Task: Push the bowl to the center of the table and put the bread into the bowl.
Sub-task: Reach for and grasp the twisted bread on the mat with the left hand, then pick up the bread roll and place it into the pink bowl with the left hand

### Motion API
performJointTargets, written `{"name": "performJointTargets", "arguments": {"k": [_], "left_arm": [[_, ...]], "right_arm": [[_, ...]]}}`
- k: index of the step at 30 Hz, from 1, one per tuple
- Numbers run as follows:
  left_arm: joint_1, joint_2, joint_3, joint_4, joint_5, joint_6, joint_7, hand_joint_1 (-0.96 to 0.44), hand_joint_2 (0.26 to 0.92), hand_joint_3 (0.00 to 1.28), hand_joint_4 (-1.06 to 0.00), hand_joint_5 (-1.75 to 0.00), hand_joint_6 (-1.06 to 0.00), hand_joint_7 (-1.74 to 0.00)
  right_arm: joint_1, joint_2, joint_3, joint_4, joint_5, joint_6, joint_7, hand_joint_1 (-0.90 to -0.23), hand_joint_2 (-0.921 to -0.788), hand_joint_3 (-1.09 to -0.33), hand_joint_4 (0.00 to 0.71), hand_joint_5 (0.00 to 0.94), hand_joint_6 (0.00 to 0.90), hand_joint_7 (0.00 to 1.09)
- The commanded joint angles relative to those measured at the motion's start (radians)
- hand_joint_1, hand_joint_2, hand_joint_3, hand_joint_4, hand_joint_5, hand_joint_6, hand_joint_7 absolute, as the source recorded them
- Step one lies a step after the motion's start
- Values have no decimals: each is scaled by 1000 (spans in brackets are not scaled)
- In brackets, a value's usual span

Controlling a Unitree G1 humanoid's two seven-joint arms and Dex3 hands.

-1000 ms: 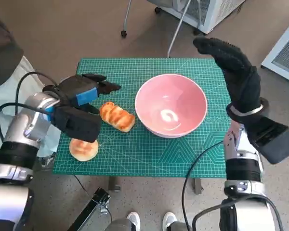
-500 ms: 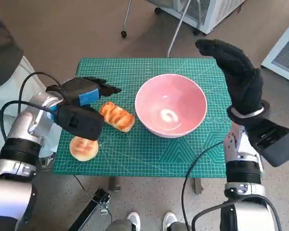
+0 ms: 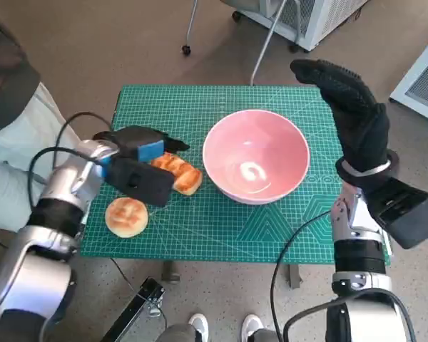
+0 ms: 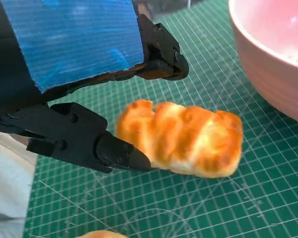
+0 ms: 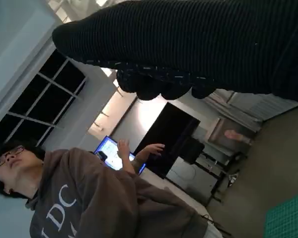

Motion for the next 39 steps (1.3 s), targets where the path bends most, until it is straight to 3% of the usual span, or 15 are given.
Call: {"name": "performJointTargets", "arguments": {"k": [1,11,17,20,21,22,23,24,25,26,28,33,39], "left_arm": [[-54,-47,-32,60,22,18,-12,-139,821,3,-299,-1,-416,-88],[-82,-132,-99,164,70,35,50,-50,857,17,-307,-6,-421,-94],[-76,-163,-157,205,132,21,163,-37,888,26,-386,-38,-521,-152],[-74,-169,-182,222,157,13,214,-29,906,37,-486,-70,-595,-223],[-74,-168,-189,228,164,10,228,-23,911,50,-557,-75,-601,-311],[-75,-168,-194,232,169,7,238,-88,913,83,-614,-94,-585,-526],[-77,-164,-197,236,172,5,244,-180,916,144,-693,-126,-546,-853],[-79,-162,-200,240,174,3,250,-115,918,165,-634,-544,-522,-1034],[-84,-155,-198,242,170,2,244,-74,919,183,-591,-818,-501,-1155],[-89,-150,-197,244,166,1,239,-47,920,191,-567,-1022,-497,-1194],[-99,-136,-187,244,154,3,219,-24,920,193,-546,-1223,-509,-1189],[-128,-93,-158,239,123,8,187,-4,921,188,-500,-1475,-579,-1076],[-164,-32,-121,225,102,9,184,0,921,170,-469,-1550,-658,-975]], "right_arm": [[32,1,4,-6,0,8,-10,-691,-921,-721,235,38,-1,650],[50,-5,3,-30,-2,11,-21,-688,-921,-721,232,37,-1,648],[63,-8,4,-45,-4,13,-29,-692,-921,-718,231,37,-1,649],[70,-10,5,-55,-8,13,-35,-692,-921,-717,231,37,-1,650],[72,-11,5,-58,-9,13,-37,-692,-921,-717,231,37,-1,650],[74,-11,6,-60,-11,13,-39,-693,-921,-717,231,37,-1,650],[76,-13,6,-63,-11,14,-41,-692,-921,-718,231,37,-1,650],[77,-14,6,-64,-12,15,-42,-692,-921,-719,231,37,-1,651],[79,-16,5,-67,-13,16,-44,-692,-921,-720,230,37,-1,651],[80,-18,5,-70,-14,16,-45,-691,-921,-723,228,36,-1,651],[82,-22,5,-74,-16,16,-48,-690,-921,-728,226,34,-1,652],[84,-29,3,-78,-19,10,-55,-685,-921,-744,221,33,-1,649],[81,-31,6,-70,-28,6,-68,-680,-921,-754,220,33,-1,641]]}}
